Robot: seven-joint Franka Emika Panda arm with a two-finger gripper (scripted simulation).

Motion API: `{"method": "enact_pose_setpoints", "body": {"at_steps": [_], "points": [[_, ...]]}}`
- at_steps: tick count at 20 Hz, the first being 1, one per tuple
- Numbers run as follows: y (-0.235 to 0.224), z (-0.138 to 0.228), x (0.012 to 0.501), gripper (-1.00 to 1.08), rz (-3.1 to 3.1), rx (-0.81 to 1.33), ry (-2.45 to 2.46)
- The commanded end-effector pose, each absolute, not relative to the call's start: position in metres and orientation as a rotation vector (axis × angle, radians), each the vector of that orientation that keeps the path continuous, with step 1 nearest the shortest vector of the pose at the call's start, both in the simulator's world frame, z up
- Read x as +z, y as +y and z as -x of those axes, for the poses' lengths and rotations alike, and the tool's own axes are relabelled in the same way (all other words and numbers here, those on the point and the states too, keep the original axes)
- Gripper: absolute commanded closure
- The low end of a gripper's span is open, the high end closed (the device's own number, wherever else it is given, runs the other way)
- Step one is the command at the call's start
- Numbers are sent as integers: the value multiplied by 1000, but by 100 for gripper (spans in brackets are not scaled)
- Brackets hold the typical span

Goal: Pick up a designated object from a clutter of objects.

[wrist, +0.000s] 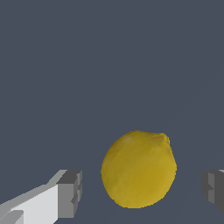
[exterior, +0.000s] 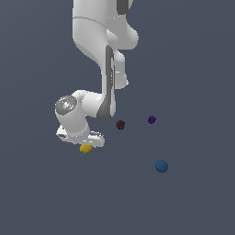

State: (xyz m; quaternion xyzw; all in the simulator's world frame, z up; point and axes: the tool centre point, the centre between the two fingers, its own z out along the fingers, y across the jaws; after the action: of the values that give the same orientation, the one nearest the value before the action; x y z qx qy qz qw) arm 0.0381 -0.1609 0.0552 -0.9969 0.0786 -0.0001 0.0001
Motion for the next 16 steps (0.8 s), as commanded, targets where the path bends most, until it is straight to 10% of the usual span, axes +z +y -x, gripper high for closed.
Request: {"method": "enact_pose_setpoints", "body": {"at_steps": [1,8,9,16], "points": [[-161,-37,42,-92,3132,1,247],[-162,-38,28,-92,3132,0,247],[-162,-38,28,108,3132,0,247],[-162,-38,28,108,3132,0,247]]}}
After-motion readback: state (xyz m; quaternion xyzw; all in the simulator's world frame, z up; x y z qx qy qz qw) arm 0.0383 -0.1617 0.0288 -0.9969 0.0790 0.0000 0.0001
